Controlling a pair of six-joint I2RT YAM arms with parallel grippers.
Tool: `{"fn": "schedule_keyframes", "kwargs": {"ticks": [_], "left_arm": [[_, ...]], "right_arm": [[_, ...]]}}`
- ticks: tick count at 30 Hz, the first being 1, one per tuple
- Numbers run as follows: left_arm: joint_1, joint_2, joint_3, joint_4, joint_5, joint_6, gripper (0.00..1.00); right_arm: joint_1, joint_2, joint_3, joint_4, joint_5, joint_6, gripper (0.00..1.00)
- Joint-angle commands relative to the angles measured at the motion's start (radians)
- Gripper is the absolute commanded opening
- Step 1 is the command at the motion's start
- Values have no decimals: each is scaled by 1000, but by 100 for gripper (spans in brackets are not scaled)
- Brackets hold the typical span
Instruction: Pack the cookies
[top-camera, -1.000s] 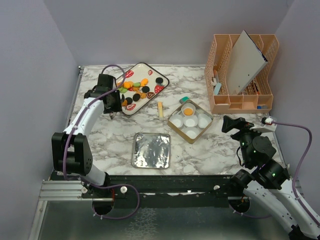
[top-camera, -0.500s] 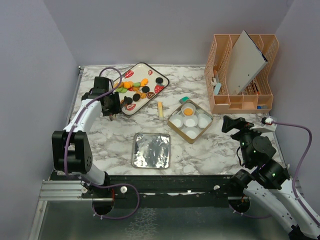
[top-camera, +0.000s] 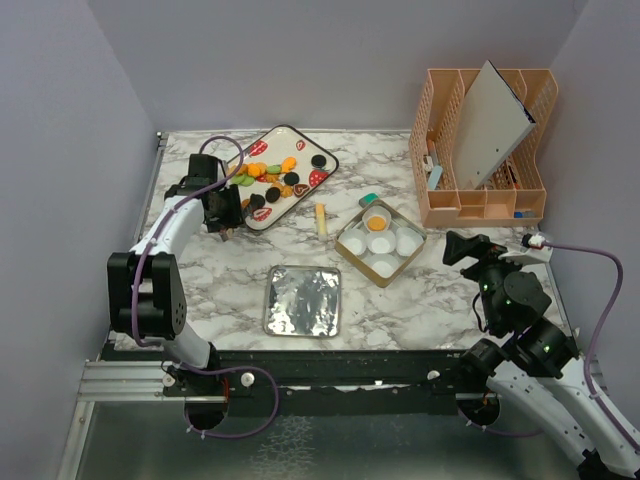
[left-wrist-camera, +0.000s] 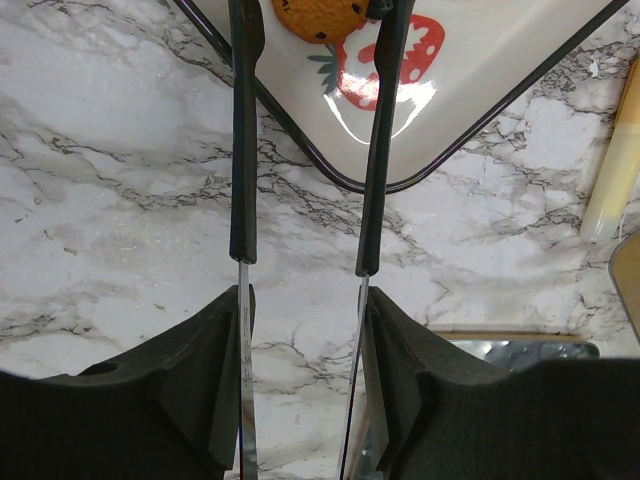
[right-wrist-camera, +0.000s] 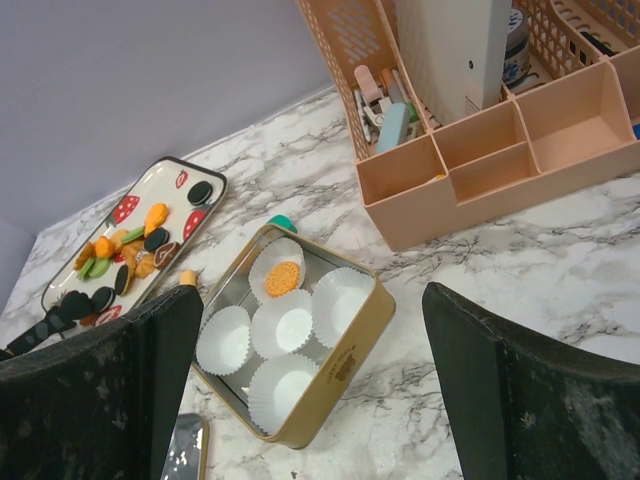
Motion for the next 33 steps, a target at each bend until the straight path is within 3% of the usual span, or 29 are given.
{"fn": "schedule_keyframes", "kwargs": {"ticks": [1,10,27,33], "left_arm": [[7,24,-11,27,50,-1,50],[7,40,-14,29,54,-1,49],[3,-75,11,5,51,-16,36],[-56,-104,28,-11,50,-9,35]], "right_arm": [[-6,11,0,13,-6,-8,100],[-6,12,-3,14,-6,-8,100],[-6,11,1,12,-5,-8,100],[-6,11,3,12,-6,-8,100]]}}
